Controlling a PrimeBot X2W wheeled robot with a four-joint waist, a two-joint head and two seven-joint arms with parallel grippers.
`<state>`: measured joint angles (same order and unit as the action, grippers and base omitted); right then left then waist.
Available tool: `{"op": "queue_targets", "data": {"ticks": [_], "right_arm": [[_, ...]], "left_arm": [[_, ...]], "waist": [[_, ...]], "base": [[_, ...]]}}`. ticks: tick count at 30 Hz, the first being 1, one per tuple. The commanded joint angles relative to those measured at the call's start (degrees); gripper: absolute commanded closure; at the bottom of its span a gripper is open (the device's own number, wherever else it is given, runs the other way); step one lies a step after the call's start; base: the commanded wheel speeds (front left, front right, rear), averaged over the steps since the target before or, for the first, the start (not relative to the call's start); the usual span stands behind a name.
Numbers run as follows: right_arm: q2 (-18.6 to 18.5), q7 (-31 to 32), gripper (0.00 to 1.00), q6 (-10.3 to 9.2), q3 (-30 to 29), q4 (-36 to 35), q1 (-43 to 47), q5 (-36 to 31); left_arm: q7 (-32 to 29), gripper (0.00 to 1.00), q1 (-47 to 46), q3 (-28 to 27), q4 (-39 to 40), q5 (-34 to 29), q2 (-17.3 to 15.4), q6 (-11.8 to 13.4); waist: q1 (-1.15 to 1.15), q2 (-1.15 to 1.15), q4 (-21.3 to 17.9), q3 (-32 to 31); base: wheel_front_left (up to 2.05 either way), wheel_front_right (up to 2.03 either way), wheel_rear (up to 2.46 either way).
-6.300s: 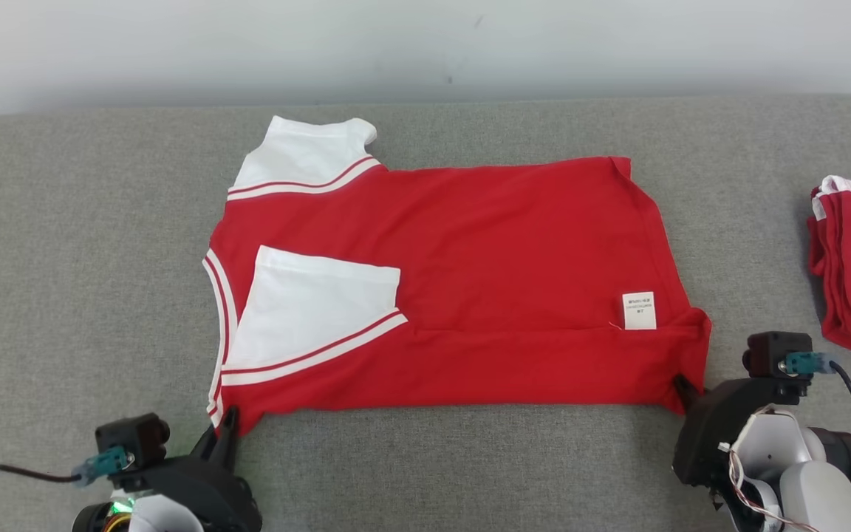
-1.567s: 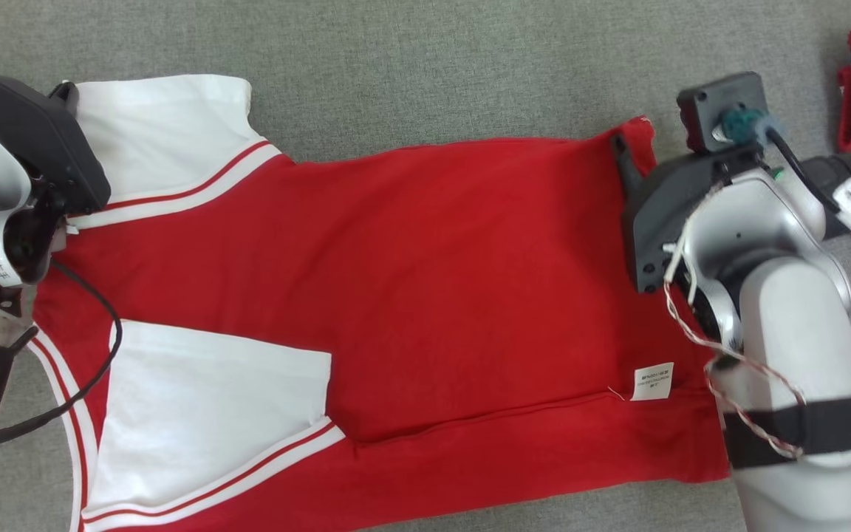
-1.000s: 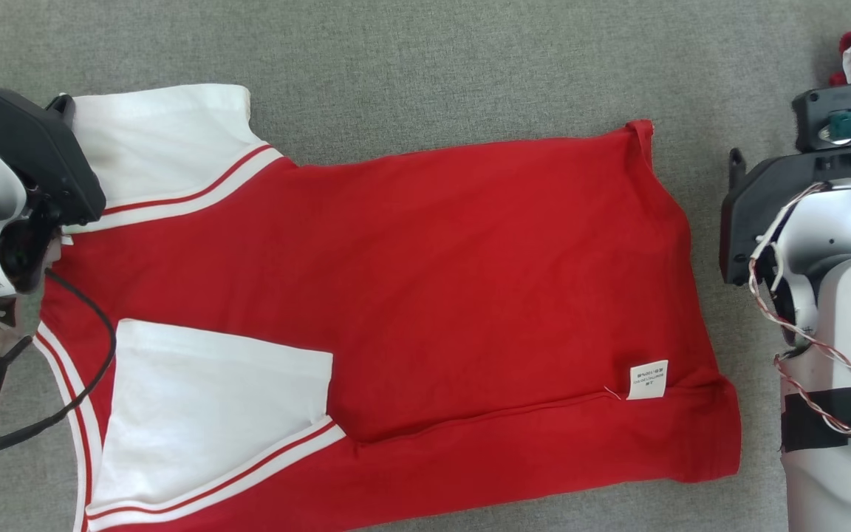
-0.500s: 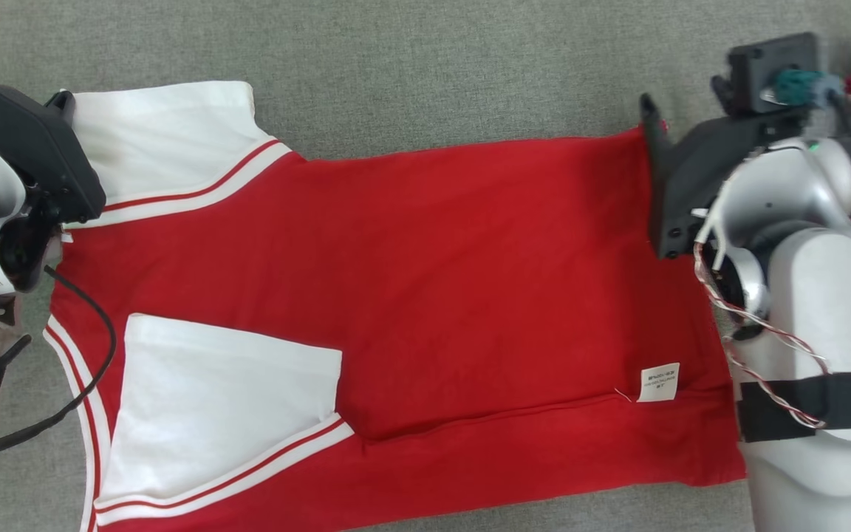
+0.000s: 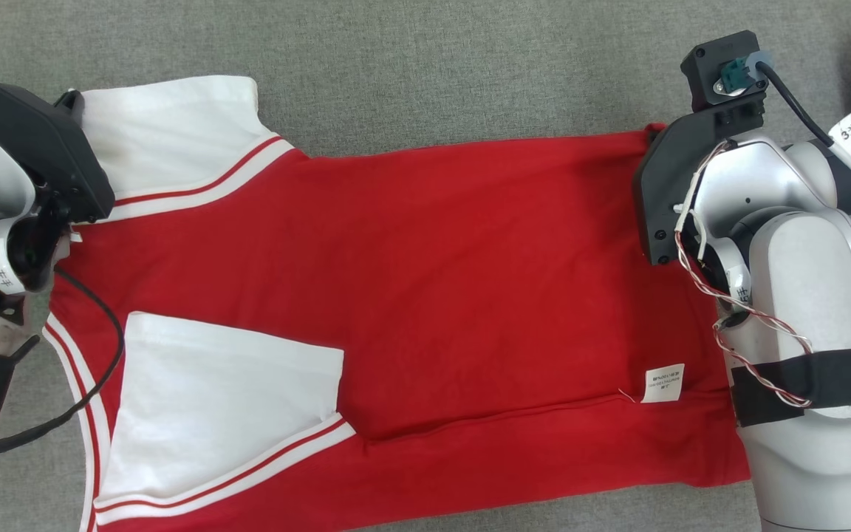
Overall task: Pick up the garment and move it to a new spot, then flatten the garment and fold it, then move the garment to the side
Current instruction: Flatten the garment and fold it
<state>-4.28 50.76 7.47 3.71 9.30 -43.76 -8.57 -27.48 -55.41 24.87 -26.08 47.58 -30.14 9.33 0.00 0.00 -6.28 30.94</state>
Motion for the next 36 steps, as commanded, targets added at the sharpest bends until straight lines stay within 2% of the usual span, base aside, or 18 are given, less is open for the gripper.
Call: {"op": "queue_targets", "data": {"ticks": [1,3,4,5,6,7,13,22,28,36], "right_arm": [[-0.63,0.82,0.54,0.02,0.37,0.11,-0.64,0.3],[-1.03,1.46,0.62,0.02,0.58,-0.17,-0.63,0.83],[-1.26,1.58,0.7,0.02,0.63,-0.29,-0.6,1.02],[-1.46,1.56,0.78,0.02,0.66,-0.4,-0.64,1.11],[-1.53,1.11,0.96,0.02,0.72,-0.66,-0.6,1.73],[-1.55,0.71,1.0,0.02,0.59,-0.83,-0.54,1.91],[-0.33,-3.02,1.0,0.02,-4.12,-0.85,0.37,3.78],[1.3,-8.41,1.0,0.02,-14.67,2.2,2.83,11.84],[1.31,-11.4,1.0,0.02,-16.34,3.39,5.18,15.52],[1.3,-15.61,1.0,0.02,-17.49,2.89,7.54,19.65]], "left_arm": [[0.24,1.0,0.02,0.18,-0.3,0.37,0.26,-0.01],[0.25,1.0,-0.06,0.29,-0.46,0.39,0.32,-0.16],[0.33,1.0,-0.11,0.29,-0.54,0.45,0.31,-0.22],[0.41,1.0,-0.17,0.3,-0.65,0.43,0.25,-0.29],[0.58,1.0,-0.32,0.23,-0.85,0.38,0.01,-0.59],[0.88,1.0,-0.46,0.16,-0.87,0.15,-0.25,-0.6],[5.21,1.0,-1.13,-0.83,0.02,-0.79,-1.21,-1.84],[13.56,1.0,1.85,-4.16,1.18,0.94,-1.07,-3.28],[18.69,1.0,6.9,-8.48,5.14,5.83,0.01,-5.49],[22.34,1.0,15.74,-13.42,13.34,11.49,0.2,-6.56]], "waist": [[0.0,0.0,0.02,0.0],[0.0,0.0,0.04,0.03],[0.0,0.0,0.06,0.03],[0.0,0.0,0.09,0.01],[0.0,0.0,0.14,-0.06],[0.0,0.0,0.16,-0.11],[0.0,0.0,0.78,-1.11],[0.0,0.0,2.51,-3.69],[0.0,0.0,4.04,-6.33],[0.0,0.0,5.22,-9.77]], "base": [[0.0,0.0,0.0],[0.0,0.0,0.0],[0.0,0.0,0.0],[0.0,0.0,0.0],[0.0,0.0,0.0],[0.0,0.0,0.0],[0.0,0.0,0.0],[0.0,0.0,0.0],[0.0,0.0,0.0],[0.0,0.0,0.0]]}}
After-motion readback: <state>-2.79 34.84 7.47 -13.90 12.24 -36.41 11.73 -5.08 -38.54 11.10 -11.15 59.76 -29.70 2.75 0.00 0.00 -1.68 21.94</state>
